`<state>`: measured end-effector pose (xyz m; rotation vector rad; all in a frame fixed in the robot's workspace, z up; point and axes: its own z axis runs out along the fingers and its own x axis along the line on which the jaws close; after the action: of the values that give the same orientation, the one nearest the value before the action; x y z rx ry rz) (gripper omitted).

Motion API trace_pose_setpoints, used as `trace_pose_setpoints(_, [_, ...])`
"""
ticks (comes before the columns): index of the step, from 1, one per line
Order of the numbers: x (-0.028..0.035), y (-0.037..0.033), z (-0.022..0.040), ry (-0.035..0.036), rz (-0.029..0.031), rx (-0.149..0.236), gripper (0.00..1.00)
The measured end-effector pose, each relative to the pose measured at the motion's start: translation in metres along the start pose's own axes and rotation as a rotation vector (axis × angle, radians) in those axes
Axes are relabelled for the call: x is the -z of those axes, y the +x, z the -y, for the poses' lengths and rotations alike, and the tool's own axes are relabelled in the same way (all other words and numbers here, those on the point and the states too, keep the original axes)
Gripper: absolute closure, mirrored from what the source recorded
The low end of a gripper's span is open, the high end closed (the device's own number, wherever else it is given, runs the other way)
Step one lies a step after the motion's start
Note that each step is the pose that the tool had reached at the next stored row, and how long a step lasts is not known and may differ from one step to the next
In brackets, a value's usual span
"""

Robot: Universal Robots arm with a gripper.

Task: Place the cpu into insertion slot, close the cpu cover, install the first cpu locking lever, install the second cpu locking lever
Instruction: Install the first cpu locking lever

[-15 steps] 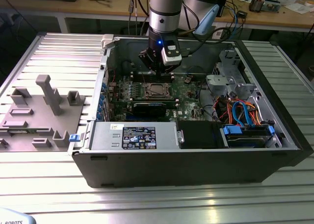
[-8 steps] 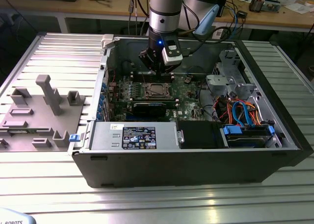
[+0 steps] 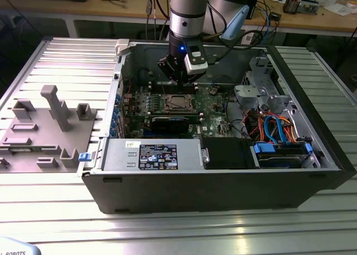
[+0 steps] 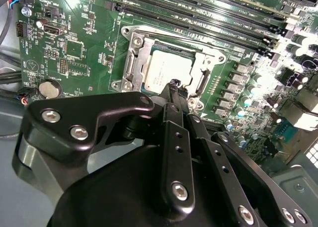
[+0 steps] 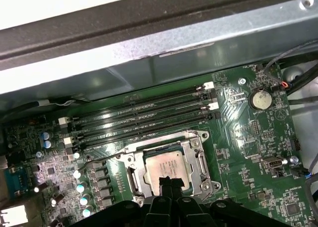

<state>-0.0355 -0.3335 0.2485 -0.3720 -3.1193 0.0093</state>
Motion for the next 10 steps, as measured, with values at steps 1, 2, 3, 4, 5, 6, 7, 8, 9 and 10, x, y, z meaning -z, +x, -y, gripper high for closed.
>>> trace_pose_setpoints(1, [0.0, 0.0, 0.0, 0.0, 0.0, 0.001, 0.89])
trace_pose_setpoints(2, [0.0, 0.0, 0.0, 0.0001, 0.0, 0.001, 0.89])
trace_pose_setpoints(3, [0.0, 0.0, 0.0, 0.0, 0.0001, 0.002, 0.89])
trace_pose_setpoints(4, [0.0, 0.0, 0.0, 0.0, 0.0001, 0.003, 0.89])
trace_pose_setpoints(5, [0.0, 0.0, 0.0, 0.0, 0.0, 0.004, 0.89])
trace_pose_setpoints(6, [0.0, 0.0, 0.0, 0.0001, 0.0001, 0.004, 0.89])
trace_pose_setpoints(7, [0.0, 0.0, 0.0, 0.0, 0.0001, 0.005, 0.89])
trace_pose_setpoints(8, [0.0, 0.0, 0.0, 0.0, 0.0001, 0.006, 0.89])
trace_pose_setpoints(9, [0.0, 0.0, 0.0, 0.0, 0.0001, 0.007, 0.89])
trace_pose_setpoints(10, [0.0, 0.0, 0.0, 0.0, 0.0001, 0.008, 0.89])
